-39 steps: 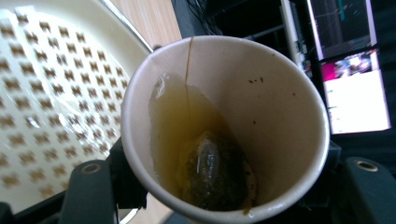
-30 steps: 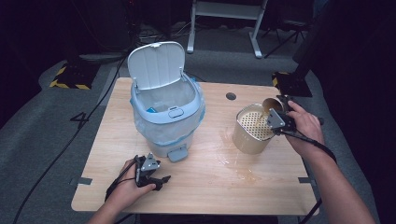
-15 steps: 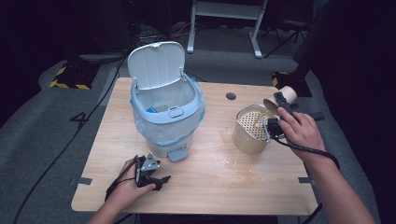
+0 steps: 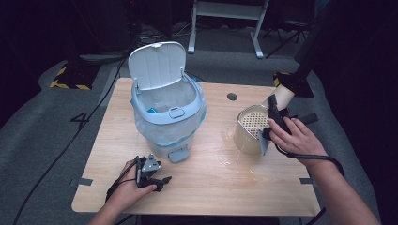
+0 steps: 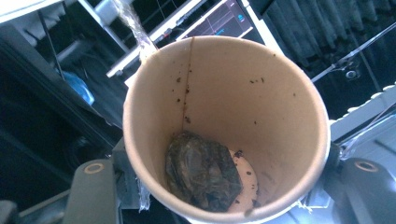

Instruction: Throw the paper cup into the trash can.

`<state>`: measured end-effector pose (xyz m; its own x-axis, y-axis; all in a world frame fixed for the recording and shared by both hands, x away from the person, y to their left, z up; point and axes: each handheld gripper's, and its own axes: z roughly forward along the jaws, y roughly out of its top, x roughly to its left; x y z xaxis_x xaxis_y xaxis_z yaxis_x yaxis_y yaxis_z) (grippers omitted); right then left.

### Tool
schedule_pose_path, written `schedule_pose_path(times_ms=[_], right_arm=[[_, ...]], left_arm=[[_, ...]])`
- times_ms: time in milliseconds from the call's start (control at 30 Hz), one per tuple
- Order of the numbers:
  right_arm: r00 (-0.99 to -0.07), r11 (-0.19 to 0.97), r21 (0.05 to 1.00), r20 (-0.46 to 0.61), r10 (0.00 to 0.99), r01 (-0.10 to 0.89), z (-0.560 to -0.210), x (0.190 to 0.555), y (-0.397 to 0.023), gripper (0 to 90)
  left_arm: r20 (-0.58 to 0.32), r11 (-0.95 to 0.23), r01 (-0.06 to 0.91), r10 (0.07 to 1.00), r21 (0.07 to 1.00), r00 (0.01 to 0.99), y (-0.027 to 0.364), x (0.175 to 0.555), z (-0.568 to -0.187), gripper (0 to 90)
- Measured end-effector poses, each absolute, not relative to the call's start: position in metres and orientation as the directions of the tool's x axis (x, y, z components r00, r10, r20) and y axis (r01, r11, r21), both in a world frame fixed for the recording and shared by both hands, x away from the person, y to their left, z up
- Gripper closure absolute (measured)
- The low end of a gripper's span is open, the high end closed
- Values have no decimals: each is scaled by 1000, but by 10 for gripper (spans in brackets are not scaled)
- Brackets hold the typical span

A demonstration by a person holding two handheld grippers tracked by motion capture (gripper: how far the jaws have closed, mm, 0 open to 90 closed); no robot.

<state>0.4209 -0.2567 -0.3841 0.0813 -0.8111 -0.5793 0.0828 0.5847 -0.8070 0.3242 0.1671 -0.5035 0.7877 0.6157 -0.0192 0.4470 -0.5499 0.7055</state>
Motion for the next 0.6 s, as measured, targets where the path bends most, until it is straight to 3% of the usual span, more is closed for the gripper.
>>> schedule_pose_path(times_ms=[133,600], right_arm=[[84,540,-834,-533,-842,113,-385,421,-254,357],[98,527,-839,-518,-850,135,-380,420,-251,359]], left_arm=[[-20,-550,447,616,706,788,167,324,-503,285],[-20,-550,447,616,706,788,167,324,-503,285]])
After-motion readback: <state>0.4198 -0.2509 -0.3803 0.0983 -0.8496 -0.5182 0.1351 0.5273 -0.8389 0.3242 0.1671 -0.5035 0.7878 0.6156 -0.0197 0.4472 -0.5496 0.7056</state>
